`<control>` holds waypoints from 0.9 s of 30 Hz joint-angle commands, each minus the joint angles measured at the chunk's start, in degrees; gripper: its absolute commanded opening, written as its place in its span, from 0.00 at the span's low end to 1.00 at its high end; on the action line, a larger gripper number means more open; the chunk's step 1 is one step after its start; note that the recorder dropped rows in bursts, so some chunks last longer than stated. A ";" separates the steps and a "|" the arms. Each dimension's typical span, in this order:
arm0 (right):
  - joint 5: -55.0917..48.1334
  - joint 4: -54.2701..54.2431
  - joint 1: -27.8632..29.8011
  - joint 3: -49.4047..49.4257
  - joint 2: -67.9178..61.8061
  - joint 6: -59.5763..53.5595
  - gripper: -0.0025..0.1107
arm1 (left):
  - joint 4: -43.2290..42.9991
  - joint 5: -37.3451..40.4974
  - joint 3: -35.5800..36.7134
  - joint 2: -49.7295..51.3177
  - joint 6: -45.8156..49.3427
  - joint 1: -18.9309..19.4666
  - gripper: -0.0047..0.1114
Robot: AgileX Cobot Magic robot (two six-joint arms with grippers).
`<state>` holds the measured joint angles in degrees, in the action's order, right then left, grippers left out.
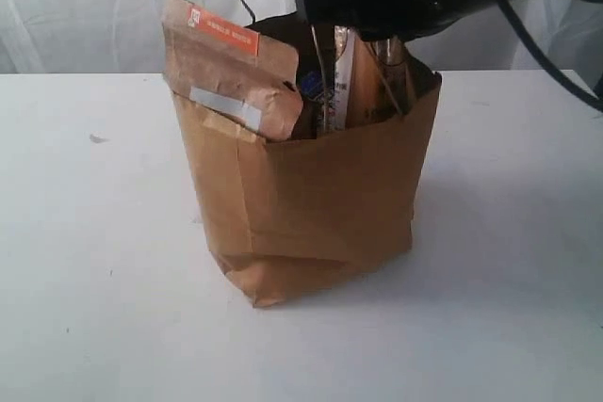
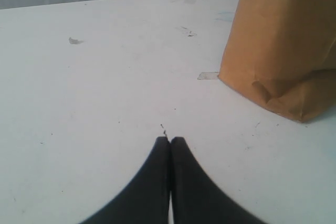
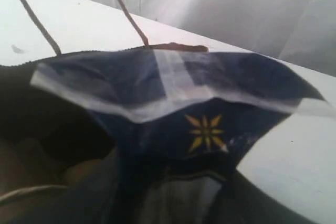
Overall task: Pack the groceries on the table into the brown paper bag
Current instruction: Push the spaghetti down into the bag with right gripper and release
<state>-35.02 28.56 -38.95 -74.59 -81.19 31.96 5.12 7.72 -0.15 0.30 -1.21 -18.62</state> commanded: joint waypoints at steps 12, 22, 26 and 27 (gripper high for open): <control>-1.67 -3.34 0.07 -0.64 -0.76 -6.49 0.03 | 0.61 -0.05 0.15 -0.30 -0.04 0.16 0.04; -4.68 -10.39 0.07 -0.64 1.25 -9.99 0.56 | 0.61 -0.05 0.15 -0.30 -0.04 0.16 0.04; -5.46 -11.10 0.07 -0.64 1.62 -11.28 0.56 | 0.61 -0.05 0.15 -0.30 -0.04 0.16 0.04; -5.30 -11.10 0.07 -0.64 1.91 -11.28 0.56 | 0.61 -0.05 0.15 -0.30 -0.04 0.16 0.04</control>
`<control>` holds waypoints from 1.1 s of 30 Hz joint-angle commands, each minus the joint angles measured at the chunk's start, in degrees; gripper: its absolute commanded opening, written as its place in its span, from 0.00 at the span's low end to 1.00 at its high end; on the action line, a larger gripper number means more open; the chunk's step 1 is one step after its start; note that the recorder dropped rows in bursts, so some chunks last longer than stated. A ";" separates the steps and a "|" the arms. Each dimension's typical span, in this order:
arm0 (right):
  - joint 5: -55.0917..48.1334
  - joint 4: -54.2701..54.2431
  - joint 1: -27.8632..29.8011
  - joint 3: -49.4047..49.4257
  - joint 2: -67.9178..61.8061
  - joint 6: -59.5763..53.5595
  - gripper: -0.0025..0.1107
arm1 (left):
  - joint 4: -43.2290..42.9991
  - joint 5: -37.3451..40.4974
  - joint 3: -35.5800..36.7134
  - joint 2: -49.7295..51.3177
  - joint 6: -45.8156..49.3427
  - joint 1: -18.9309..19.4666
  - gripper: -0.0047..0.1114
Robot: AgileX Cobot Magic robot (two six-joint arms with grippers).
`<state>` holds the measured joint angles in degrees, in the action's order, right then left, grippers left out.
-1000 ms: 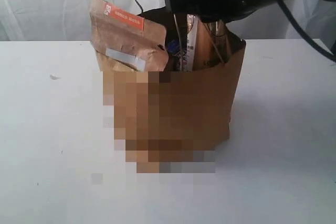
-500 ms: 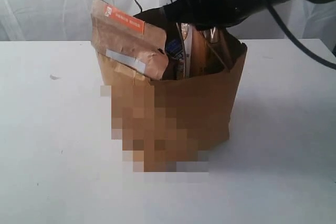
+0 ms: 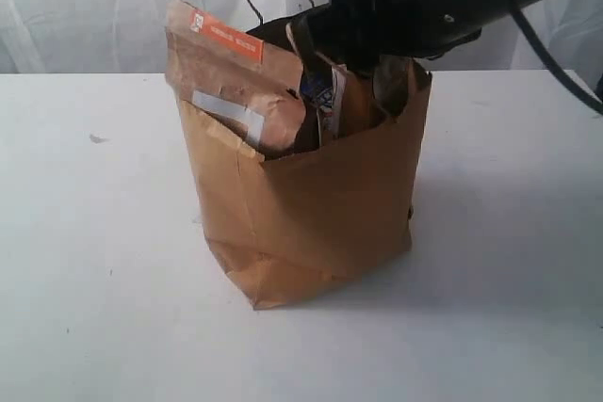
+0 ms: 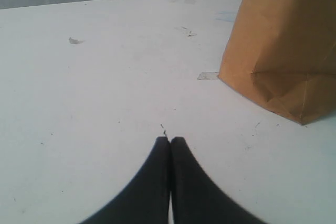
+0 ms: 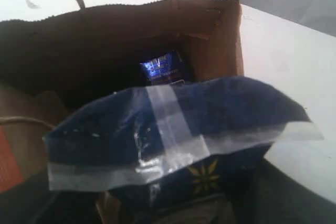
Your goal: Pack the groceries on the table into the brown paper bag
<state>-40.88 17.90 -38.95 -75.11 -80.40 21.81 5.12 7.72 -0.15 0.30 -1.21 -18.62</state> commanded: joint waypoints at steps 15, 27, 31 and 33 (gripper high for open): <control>2.04 -0.45 0.07 -0.12 9.50 -1.14 0.56 | 0.61 -0.05 0.15 -0.30 -0.04 0.16 0.04; 6.12 -0.32 0.07 -0.12 12.81 -0.81 0.56 | 0.61 -0.05 0.15 -0.30 -0.04 0.16 0.04; 6.12 -0.32 0.07 -0.12 15.24 -0.63 0.51 | 0.61 -0.05 0.15 -0.30 -0.04 0.16 0.04; 5.61 -0.32 0.07 -0.12 16.81 -0.65 0.42 | 0.61 -0.05 0.15 -0.30 -0.04 0.16 0.04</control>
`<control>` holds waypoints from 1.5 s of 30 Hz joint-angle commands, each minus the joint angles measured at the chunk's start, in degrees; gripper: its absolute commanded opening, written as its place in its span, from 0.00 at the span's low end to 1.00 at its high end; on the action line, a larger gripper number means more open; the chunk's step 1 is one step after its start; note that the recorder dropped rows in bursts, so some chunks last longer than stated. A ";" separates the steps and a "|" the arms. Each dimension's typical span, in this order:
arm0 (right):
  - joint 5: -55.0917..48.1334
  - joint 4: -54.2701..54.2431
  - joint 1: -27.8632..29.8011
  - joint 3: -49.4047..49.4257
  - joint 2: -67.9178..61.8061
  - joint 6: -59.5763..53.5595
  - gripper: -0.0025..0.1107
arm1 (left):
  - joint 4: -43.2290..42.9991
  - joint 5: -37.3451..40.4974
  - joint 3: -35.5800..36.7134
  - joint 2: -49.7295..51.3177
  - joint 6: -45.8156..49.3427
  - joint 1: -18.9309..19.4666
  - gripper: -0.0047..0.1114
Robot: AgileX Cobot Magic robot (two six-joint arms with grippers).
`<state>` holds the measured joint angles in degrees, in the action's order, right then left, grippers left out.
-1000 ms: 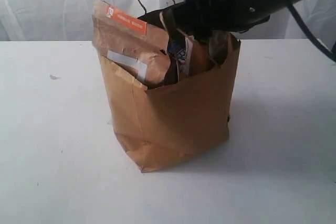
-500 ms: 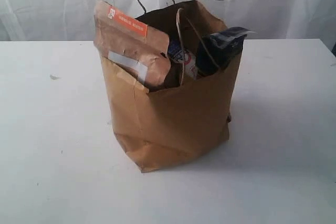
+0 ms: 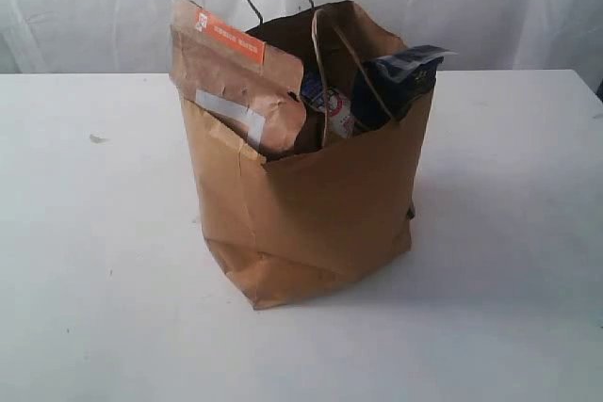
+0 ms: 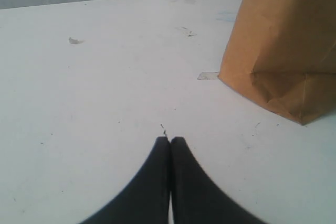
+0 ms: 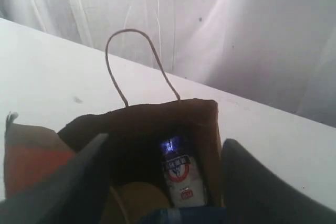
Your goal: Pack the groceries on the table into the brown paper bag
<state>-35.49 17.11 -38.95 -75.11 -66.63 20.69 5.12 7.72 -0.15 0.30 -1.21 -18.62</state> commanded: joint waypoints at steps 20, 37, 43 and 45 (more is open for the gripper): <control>-8.83 -14.34 0.07 8.94 20.89 0.99 0.02 | 0.61 -0.05 0.15 -0.30 -0.04 0.16 0.04; -12.94 -15.50 0.07 11.58 22.81 -1.10 0.02 | 0.61 -0.05 0.15 -0.30 -0.04 0.16 0.04; 1.21 -22.81 3.97 24.93 26.21 -8.05 0.02 | 0.61 -0.05 0.15 -0.30 -0.04 0.16 0.04; 5.98 -28.57 6.42 31.27 27.98 -14.95 0.02 | 0.61 -0.05 0.15 -0.30 -0.04 0.16 0.04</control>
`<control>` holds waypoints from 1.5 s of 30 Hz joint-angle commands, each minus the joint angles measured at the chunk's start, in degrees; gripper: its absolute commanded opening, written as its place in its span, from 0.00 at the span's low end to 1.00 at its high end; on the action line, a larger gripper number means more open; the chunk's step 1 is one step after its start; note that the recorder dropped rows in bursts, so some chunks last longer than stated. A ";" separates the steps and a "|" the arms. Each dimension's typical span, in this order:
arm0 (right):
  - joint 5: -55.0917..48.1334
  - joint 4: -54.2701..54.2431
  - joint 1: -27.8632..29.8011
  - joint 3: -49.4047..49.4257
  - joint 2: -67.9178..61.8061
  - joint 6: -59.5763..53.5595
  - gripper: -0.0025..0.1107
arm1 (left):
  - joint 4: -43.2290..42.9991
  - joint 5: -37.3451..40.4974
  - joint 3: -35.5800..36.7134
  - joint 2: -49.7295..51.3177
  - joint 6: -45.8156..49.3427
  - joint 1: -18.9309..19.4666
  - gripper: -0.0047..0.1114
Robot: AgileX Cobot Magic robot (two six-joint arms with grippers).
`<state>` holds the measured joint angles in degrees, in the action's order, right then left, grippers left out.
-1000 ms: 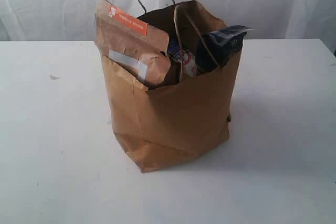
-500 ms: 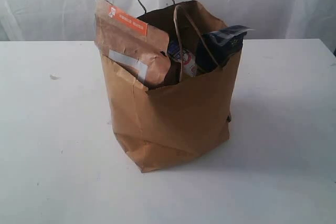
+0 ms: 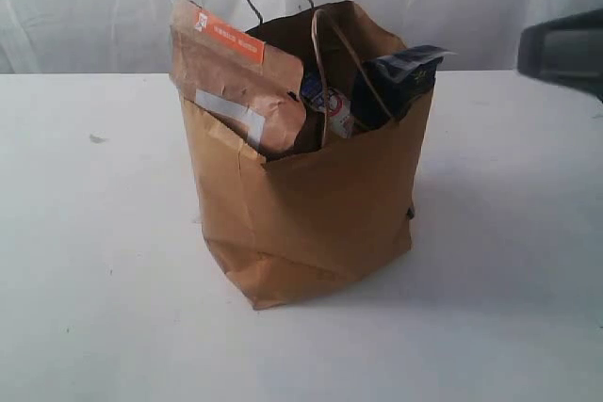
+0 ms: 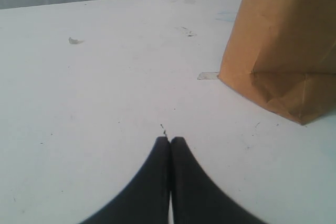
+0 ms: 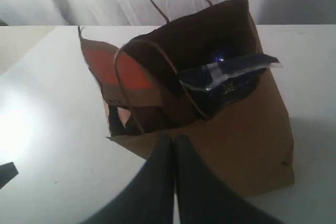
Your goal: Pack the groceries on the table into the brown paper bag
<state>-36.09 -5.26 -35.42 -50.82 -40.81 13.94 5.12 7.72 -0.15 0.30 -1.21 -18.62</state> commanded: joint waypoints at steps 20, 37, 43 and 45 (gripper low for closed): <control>8.04 -15.57 29.78 40.47 40.81 -17.85 0.02 | 0.61 -0.47 0.15 -0.30 -0.04 0.16 0.04; 14.38 4.86 29.78 48.90 40.81 -8.71 0.02 | 0.61 -0.47 0.15 -0.30 -0.04 0.16 0.04; 15.72 4.86 29.78 50.82 40.81 -5.96 0.02 | 0.61 -0.47 0.15 -0.30 -0.04 0.16 0.04; 15.89 4.86 29.78 50.82 40.81 -6.24 0.02 | 0.61 -0.47 0.15 -0.30 -0.04 0.16 0.04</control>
<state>-21.57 -1.06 -5.94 -0.29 -0.32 7.54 5.12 7.50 -0.15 0.30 -1.21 -18.62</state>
